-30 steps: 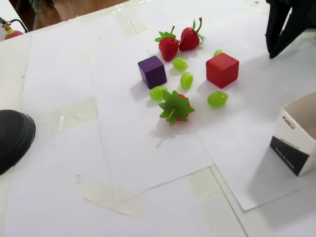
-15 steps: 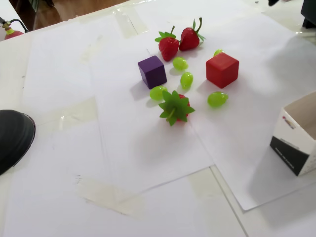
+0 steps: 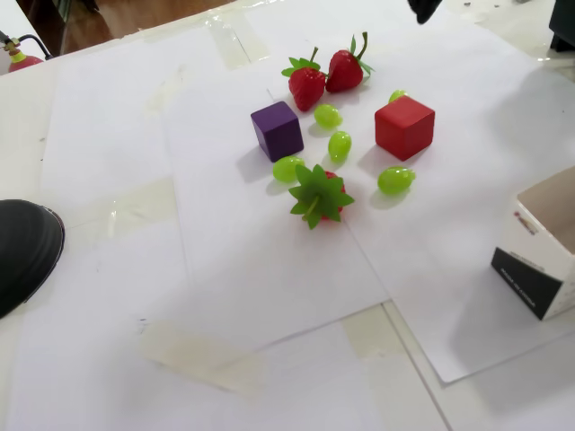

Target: Put the red cube on top of the purple cube

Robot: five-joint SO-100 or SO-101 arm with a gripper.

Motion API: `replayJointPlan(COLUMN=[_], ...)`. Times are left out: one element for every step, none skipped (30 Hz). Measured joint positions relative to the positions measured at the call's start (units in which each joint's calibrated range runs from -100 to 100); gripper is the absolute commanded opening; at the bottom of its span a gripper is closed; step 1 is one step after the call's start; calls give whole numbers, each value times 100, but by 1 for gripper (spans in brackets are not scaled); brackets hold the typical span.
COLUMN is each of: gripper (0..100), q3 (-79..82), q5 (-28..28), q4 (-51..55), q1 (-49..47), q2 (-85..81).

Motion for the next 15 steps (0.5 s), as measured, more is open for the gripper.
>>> replayJointPlan(gripper=[7,9,11,13,15,16,17,18,20,22,24,25,27,29,30], q3=[0,0,0,0,0,0,0,0,0,0,27,54,100,154,208], q5=[0,0,-5,-24,-49,-73,-107,-147,-186,-220,-259,-283,-278,-274,-269], q4=[-71,-142,-213,-277,-332,-395,-435,-466,-506,-545,-593,-640,-696,-751,-806], q1=[-45,-82,-127,-172,-217,-255,-285,-300,-322,-345,-382,-434,-494,-547,-599], q2=[127,264,391,518,627,727,809,872,909,909,909,909,909,909,909])
